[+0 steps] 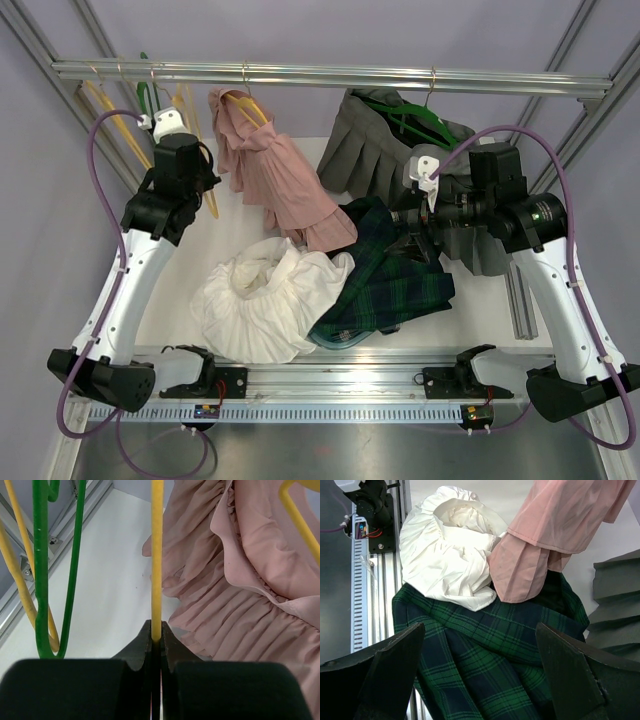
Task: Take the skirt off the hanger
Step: Hang the hanger back to the clothesline with the left arm
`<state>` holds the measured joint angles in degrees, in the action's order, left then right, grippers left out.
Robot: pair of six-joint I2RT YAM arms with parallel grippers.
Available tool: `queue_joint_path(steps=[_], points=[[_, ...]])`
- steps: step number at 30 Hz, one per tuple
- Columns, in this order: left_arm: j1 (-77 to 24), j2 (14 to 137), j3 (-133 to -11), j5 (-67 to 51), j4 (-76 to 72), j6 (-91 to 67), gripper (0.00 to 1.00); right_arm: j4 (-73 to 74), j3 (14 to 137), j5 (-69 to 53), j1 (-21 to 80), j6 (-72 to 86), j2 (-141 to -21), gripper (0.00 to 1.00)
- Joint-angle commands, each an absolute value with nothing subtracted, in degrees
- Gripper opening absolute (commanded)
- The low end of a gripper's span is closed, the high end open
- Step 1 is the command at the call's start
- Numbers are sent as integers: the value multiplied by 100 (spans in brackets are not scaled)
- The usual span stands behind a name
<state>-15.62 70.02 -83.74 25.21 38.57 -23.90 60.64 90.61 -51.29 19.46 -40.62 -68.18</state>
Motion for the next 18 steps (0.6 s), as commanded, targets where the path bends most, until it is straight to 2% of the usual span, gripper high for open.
queue_joint_path(steps=[1,6,8,10,12,13,14,15,17,18], points=[[-1494,6838,-8148,2426,3551,-2268,8,5897,9088,-5344,1934,-3990,-6759,100],[-1441,6671,-7963,2294,3463,-2224,17,5906,9114,-5344,1934,-3990,-6785,99],[-1424,6627,-7945,2241,3445,-2189,27,5915,9114,-5353,1934,-3999,-6794,99],[-1424,6548,-7954,2162,3402,-2162,29,5924,9132,-5353,1934,-4016,-6803,100],[-1424,6417,-7972,2005,3375,-2162,40,5950,9123,-5353,1934,-4052,-6803,99],[-1424,6355,-7980,1926,3305,-2162,48,5968,9123,-5353,1925,-4104,-6794,100],[-1424,6285,-7989,1794,3270,-2188,61,6037,9123,-5361,1925,-4157,-6785,99],[-1424,6215,-8015,1732,3235,-2206,68,6090,9123,-5396,1934,-4236,-6776,99],[-1424,6065,-8173,1461,3208,-2197,75,6239,9123,-5458,1925,-4464,-6776,100],[-1424,6047,-8235,1363,3234,-2197,82,6301,9106,-5536,1925,-4552,-6785,99]])
